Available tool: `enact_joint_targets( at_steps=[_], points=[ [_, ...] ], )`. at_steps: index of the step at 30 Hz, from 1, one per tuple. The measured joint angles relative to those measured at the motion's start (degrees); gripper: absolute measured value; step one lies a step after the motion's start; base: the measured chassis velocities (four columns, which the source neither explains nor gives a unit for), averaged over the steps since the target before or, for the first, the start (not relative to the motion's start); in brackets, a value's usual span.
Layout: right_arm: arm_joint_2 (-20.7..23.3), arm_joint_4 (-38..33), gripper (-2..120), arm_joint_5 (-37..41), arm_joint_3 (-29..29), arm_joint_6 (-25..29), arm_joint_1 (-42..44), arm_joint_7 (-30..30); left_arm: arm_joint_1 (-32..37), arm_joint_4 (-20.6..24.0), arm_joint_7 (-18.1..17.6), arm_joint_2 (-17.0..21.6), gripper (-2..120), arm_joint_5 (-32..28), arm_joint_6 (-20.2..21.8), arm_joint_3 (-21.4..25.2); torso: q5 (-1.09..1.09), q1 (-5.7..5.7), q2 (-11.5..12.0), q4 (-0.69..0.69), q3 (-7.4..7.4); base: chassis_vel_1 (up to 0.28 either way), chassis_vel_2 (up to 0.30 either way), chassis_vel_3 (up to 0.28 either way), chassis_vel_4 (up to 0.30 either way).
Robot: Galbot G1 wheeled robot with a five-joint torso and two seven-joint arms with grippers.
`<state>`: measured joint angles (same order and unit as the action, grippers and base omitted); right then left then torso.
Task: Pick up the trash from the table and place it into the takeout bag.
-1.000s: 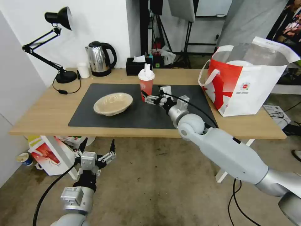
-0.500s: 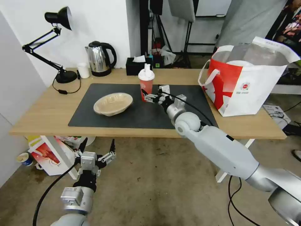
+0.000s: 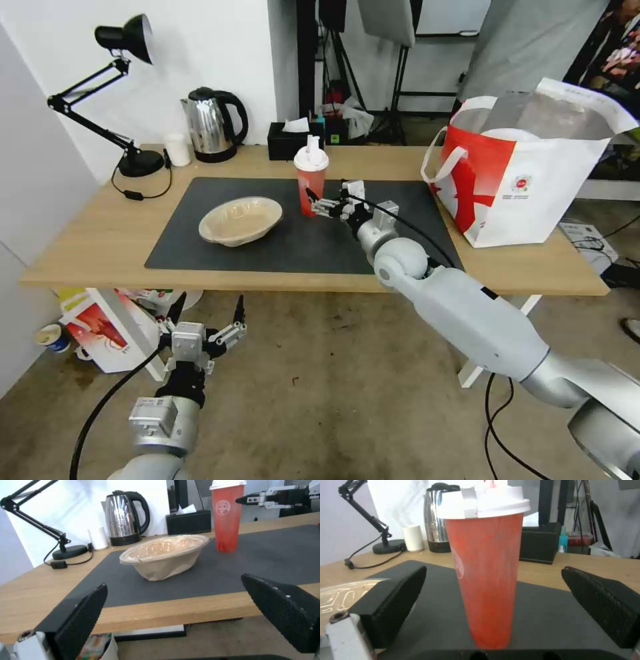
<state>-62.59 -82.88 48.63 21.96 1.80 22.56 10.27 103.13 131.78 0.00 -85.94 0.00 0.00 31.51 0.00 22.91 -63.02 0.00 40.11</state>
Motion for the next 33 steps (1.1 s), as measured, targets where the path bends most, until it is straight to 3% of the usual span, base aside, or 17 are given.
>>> enact_joint_targets(
  at_steps=[23,33],
  points=[
    [-2.0,2.8,99,-0.5,1.3,0.1,-1.2,-0.7,0.0,0.0,0.0,0.0,100,0.0,0.0,0.0,0.0,0.01,0.0,0.0,0.0,0.0,0.0,0.0,0.0],
    [-2.1,3.1,64,-0.4,1.9,0.0,-1.2,-1.5,0.0,0.0,0.0,0.0,100,0.0,0.0,0.0,0.0,0.0,0.0,0.0,0.0,0.0,0.0,0.0,0.0]
  ],
)
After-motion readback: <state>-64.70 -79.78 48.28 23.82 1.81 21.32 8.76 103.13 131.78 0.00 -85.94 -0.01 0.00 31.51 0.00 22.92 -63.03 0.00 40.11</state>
